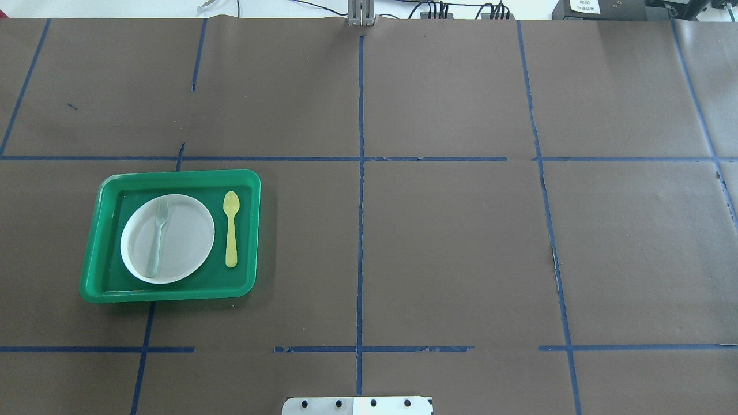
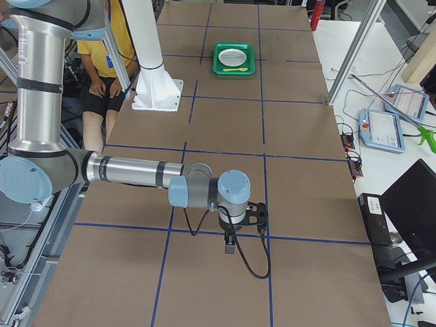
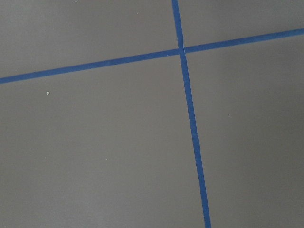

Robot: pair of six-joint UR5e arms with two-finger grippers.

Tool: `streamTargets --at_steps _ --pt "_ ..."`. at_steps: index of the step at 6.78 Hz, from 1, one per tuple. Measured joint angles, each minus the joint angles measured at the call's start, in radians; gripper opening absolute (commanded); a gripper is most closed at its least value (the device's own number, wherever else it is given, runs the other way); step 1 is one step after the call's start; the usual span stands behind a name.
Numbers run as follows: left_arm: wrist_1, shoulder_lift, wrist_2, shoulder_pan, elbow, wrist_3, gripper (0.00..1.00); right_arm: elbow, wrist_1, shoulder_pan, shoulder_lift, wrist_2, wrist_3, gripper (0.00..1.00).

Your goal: Place spoon

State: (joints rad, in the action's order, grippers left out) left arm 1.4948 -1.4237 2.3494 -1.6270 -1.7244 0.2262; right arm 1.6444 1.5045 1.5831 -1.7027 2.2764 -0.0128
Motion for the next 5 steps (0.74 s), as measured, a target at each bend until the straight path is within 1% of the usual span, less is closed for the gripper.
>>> streamTargets --at_steps 5 --pt "0.042 -0.003 0.004 -0.037 0.019 0.003 1.00 0.000 0.000 0.000 0.000 0.000 -0.001 1.00"
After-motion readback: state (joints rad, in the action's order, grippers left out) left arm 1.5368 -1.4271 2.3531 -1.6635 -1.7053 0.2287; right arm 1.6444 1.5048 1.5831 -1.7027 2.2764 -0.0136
